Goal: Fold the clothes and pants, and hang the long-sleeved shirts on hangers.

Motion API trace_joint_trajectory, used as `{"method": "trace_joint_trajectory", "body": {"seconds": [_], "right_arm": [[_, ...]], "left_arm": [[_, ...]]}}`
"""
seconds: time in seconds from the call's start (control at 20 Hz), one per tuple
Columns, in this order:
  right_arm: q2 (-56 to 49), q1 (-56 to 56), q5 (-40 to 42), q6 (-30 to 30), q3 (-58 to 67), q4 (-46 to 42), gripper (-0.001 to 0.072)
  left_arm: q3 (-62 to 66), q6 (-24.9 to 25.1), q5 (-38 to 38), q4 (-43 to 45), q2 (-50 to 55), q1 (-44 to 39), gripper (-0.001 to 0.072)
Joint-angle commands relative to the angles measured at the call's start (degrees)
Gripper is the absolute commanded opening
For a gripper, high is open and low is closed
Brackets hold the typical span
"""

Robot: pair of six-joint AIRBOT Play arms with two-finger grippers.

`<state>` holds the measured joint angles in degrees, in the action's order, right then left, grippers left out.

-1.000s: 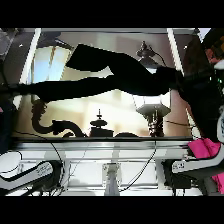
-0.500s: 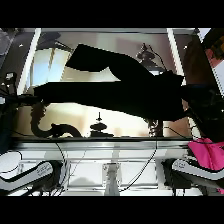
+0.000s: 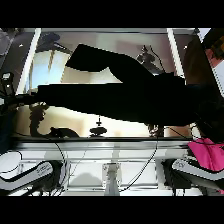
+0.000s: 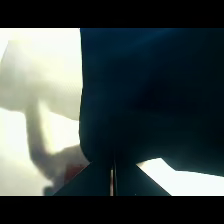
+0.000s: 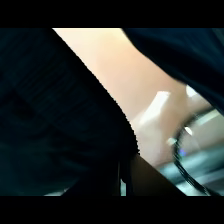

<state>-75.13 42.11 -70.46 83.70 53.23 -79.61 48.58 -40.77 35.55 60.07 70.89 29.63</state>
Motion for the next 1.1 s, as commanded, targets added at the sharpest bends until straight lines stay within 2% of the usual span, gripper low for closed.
{"method": "trace_joint_trajectory", "body": {"seconds": [0.0, 0.15, 0.3, 0.55, 0.7, 0.9, 0.95, 1.0, 1.05], "right_arm": [[0.15, 2.99, -7.1, -3.58, -0.2, -2.89, 0.0012], [0.76, 7.17, -12.02, -4.96, -1.14, -2.62, 0.0012], [2.45, 9.38, -14.99, -8.72, -4.57, -1.09, 0.0012], [4.39, 10.05, -15.47, -8.26, -8.48, -3.48, 0.0013], [4.42, 10.05, -13.33, -6.86, -8.35, -5.44, 0.0013], [4.35, 10.05, -3.1, 0.28, -8.37, -5.01, 0.0015], [4.35, 10.05, -0.68, 1.18, -8.35, -4.66, 0.0025], [4.35, 10.03, 1.4, 2.23, -8.35, -4.59, 0.0099], [4.37, 10.03, 3.13, 3.54, -8.35, -4.57, 0.0274]], "left_arm": [[-0.02, -0.92, 4.0, 2.99, -0.94, 0.9, 0.0], [-0.15, -0.74, 7.58, 8.0, -3.58, 1.6, 0.0], [-0.96, -0.7, 9.75, 8.57, -6.91, 3.52, -0.0001], [-8.66, -0.28, 11.13, 10.67, -12.79, 7.21, 0.0], [-11.67, -0.31, 6.32, 11.47, -13.11, 9.53, 0.0001], [-11.85, -0.33, -7.98, 9.75, -12.24, 9.75, 0.0006], [-11.85, -0.33, -10.97, 8.13, -11.98, 9.75, 0.0108], [-11.85, -0.33, -12.98, 6.47, -11.8, 9.75, 0.0295], [-11.85, -0.33, -14.73, 3.45, -11.58, 9.7, 0.0568]]}}
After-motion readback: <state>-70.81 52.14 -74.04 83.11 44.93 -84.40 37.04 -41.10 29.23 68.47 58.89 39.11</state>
